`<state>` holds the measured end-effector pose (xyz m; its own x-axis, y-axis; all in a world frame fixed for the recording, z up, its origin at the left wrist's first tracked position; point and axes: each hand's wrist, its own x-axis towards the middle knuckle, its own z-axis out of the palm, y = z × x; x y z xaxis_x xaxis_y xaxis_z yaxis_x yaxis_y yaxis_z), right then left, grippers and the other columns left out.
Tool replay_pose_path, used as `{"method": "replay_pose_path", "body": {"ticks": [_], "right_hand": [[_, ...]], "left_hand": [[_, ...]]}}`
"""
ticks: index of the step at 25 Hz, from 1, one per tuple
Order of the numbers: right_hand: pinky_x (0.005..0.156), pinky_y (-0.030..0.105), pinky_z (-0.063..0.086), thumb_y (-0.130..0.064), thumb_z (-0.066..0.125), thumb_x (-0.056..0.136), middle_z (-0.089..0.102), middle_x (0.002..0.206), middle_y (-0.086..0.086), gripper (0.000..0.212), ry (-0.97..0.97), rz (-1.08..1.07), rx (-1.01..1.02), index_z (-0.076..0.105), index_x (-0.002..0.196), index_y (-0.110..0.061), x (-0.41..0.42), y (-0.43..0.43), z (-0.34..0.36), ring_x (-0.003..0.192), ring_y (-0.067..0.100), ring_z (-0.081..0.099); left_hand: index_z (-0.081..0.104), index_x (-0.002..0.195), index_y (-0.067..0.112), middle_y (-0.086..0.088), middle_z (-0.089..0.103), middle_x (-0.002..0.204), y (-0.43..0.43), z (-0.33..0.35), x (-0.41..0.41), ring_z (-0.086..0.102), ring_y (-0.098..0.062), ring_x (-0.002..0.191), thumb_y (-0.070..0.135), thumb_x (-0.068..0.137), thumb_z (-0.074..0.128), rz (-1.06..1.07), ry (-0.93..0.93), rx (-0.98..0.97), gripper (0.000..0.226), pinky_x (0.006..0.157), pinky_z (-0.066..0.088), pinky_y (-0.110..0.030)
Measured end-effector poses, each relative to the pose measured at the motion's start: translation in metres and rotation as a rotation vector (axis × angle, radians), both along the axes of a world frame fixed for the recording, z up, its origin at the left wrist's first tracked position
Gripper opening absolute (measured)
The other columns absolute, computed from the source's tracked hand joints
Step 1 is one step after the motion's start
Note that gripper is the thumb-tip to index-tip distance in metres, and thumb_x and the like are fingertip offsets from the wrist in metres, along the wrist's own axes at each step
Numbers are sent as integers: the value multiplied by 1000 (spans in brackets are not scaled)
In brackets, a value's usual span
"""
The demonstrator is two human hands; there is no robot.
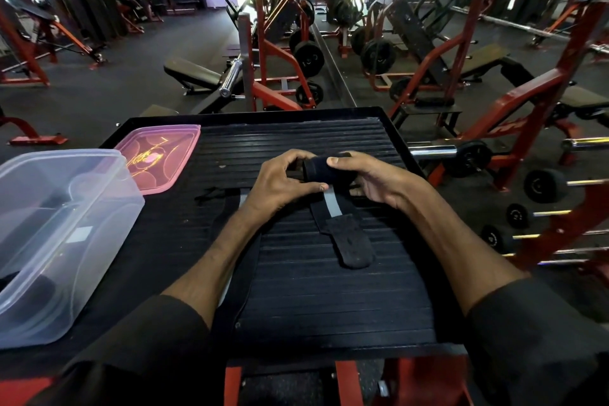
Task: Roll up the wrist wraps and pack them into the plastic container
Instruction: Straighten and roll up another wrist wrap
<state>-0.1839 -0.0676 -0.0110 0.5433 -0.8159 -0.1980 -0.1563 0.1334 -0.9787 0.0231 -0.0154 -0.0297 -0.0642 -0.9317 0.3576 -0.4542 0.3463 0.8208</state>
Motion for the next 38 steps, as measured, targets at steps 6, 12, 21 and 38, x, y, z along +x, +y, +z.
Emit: {"method": "replay_pose_path", "body": {"ticks": [6, 12, 21, 38], "right_hand": [[103, 47, 52, -45, 73, 89, 76, 121, 2, 35, -173, -112, -55, 70, 118, -25, 12, 8, -1, 115, 22, 70], [114, 55, 42, -35, 80, 84, 77, 116, 0, 32, -168, -124, -112, 69, 112, -26, 16, 9, -6, 116, 19, 70], [92, 38, 49, 0, 85, 67, 72, 104, -1, 54, -34, -15, -165, 71, 111, -28, 0, -2, -14, 105, 21, 64], [102, 49, 52, -31, 78, 84, 74, 115, 0, 40, -203, -31, -55, 66, 120, -21, -1, -5, -7, 109, 21, 70]], "left_hand": [[51, 141, 21, 11, 66, 124, -1, 11, -7, 64, 3, 109, 17, 88, 76, -104, 334, 249, 59, 88, 51, -17], [44, 141, 32, 4, 61, 138, -9, 10, -8, 60, -17, 125, 61, 91, 59, -156, 447, 540, 59, 100, 53, -47], [55, 127, 13, -2, 64, 119, -11, -4, 8, 62, -12, 108, 40, 86, 76, -179, -10, 367, 54, 89, 50, -21], [56, 132, 25, 9, 66, 128, -5, 3, 2, 62, -10, 123, 23, 81, 83, -164, 191, 284, 58, 104, 51, -31]]}}
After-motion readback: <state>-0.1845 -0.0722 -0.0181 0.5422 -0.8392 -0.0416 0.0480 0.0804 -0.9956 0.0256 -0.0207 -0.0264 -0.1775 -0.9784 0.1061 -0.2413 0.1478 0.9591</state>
